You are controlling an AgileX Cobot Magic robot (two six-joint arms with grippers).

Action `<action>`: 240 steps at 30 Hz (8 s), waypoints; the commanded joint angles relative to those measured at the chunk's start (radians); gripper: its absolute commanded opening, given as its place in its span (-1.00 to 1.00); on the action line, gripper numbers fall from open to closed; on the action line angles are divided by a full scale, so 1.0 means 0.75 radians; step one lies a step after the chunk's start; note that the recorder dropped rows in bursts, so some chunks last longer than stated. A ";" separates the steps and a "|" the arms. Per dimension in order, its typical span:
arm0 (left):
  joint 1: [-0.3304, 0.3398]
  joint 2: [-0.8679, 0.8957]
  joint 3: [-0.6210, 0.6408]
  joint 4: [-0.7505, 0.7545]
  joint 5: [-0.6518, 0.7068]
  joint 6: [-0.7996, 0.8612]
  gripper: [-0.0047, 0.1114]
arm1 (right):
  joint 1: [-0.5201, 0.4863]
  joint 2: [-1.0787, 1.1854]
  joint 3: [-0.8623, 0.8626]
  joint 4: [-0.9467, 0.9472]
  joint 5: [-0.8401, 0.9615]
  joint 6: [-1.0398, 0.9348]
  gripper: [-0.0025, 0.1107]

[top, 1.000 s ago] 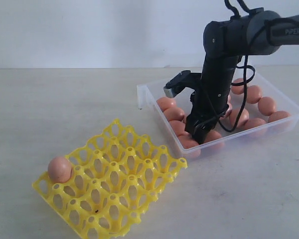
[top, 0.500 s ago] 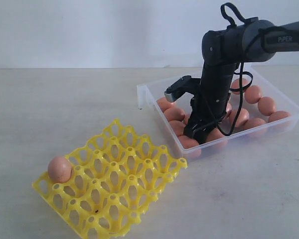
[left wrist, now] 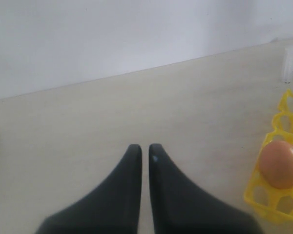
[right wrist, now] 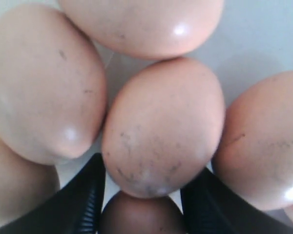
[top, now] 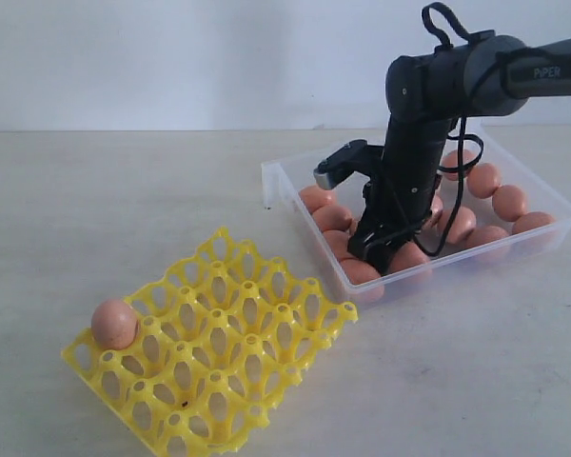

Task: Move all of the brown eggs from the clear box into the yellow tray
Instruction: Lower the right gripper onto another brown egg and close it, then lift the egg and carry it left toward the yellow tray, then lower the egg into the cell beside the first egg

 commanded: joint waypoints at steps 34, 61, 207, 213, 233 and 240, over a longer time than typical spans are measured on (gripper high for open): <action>-0.010 -0.004 0.005 -0.003 -0.001 -0.004 -0.85 | -0.006 -0.173 -0.006 0.005 -0.074 0.266 -0.10; -0.010 -0.004 0.005 -0.003 -0.001 -0.004 -0.85 | -0.006 -0.003 -0.006 0.002 -0.133 0.266 -0.52; -0.010 -0.004 0.005 -0.003 -0.001 -0.004 -0.85 | 0.446 -0.013 0.621 -1.211 -2.258 1.839 -0.31; -0.010 -0.004 0.005 -0.003 -0.001 -0.004 -0.85 | 0.446 -0.013 0.621 -1.211 -2.258 1.839 -0.31; -0.010 -0.004 0.005 -0.003 -0.001 -0.004 -0.85 | 0.446 -0.013 0.621 -1.208 -2.287 1.849 0.40; -0.010 -0.004 0.005 -0.003 -0.001 -0.004 -0.85 | 0.446 -0.062 0.619 -1.115 -2.363 1.814 0.40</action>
